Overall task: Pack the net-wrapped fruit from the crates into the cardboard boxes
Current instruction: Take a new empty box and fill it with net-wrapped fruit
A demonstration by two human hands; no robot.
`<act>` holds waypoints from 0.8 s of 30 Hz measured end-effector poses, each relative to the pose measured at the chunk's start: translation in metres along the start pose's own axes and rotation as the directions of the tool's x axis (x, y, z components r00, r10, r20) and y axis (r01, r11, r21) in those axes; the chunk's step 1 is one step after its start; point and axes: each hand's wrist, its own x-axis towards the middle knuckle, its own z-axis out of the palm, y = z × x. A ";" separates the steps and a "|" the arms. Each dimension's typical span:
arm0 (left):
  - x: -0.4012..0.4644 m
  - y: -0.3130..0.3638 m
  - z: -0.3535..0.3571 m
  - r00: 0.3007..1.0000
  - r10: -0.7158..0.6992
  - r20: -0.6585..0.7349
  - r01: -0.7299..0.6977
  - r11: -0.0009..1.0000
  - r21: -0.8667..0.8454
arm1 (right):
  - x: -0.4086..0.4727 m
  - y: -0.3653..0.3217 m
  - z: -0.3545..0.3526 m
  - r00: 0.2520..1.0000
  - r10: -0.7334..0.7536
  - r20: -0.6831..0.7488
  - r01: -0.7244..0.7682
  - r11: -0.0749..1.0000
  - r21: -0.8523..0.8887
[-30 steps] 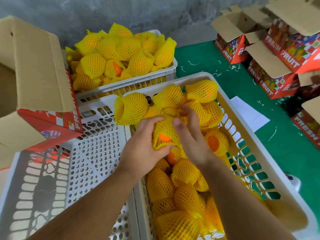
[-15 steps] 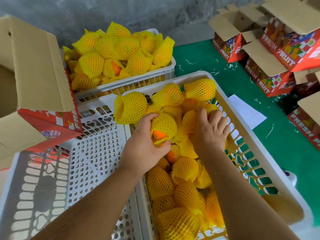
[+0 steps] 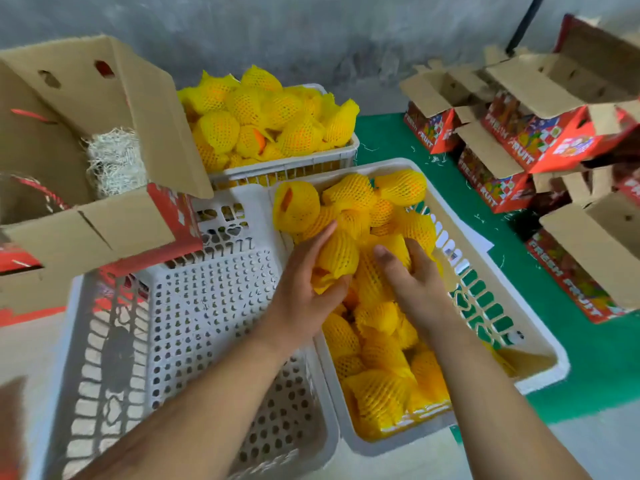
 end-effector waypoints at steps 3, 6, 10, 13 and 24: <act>-0.051 0.007 -0.035 0.996 -0.078 0.036 0.083 0.976 -0.201 | -0.036 -0.026 0.030 0.996 -0.003 0.088 -0.001 0.999 0.041; -0.103 0.015 -0.083 0.982 -0.187 0.010 0.165 0.842 -0.514 | -0.079 -0.050 0.078 0.995 -0.033 0.097 0.029 0.999 0.045; -0.177 0.009 -0.171 0.937 -0.298 -0.184 0.138 0.797 -0.587 | -0.143 -0.070 0.167 0.949 -0.029 0.313 0.021 0.999 0.030; -0.235 -0.003 -0.250 0.915 -0.268 -0.301 0.060 0.828 -0.557 | -0.188 -0.079 0.241 0.866 -0.016 0.500 -0.035 0.995 0.091; -0.442 -0.070 -0.456 0.843 -0.504 -0.188 0.245 0.670 -0.701 | -0.330 -0.088 0.496 0.831 0.116 0.545 -0.175 0.983 0.058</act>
